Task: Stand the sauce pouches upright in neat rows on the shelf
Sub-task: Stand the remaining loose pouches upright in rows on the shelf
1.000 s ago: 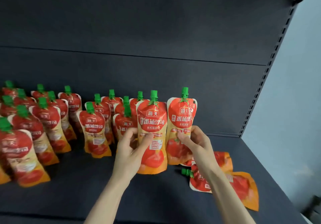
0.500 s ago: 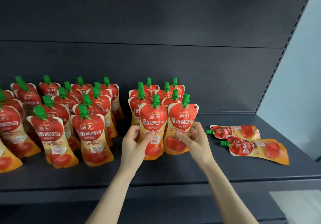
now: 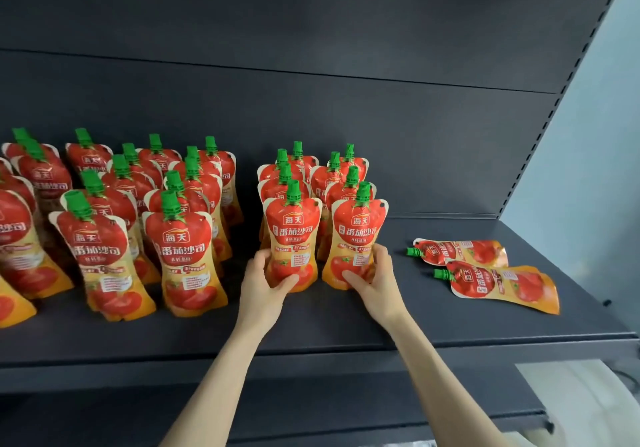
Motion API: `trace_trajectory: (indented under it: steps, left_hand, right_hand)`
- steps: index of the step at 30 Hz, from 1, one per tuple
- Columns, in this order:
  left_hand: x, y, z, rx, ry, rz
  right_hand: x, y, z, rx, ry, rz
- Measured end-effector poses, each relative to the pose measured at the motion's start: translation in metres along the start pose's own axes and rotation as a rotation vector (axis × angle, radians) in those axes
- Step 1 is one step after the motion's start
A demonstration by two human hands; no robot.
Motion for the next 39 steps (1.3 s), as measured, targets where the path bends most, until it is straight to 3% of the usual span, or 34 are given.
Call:
trace_trajectory:
  steps: [18,29,36,39]
  left_hand:
    - [-0.003,-0.005,-0.002,-0.137,-0.003,-0.039]
    - [0.001,-0.004,-0.001,-0.187,0.010,0.019]
    - [0.047,0.012,0.016,-0.282,0.124,0.166]
    - [0.059,0.041,0.025,-0.217,0.195,0.129]
  right_hand:
    - [-0.001,0.003,0.008,0.276,0.016,0.022]
    - [0.002,-0.001,0.009,0.249,0.026,0.058]
    - [0.023,-0.028,0.020,0.344,-0.020,0.117]
    - [0.029,-0.056,0.029,0.363,-0.017,0.160]
Point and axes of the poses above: each hand's wrist, its own x-axis away from the middle knuckle, its own y-axis out of the palm, z = x × y, the point moved 5 cm from there along -x, towards the middle knuckle, and after that the axes turned 13 degrees about x, right-handed, at the moved point
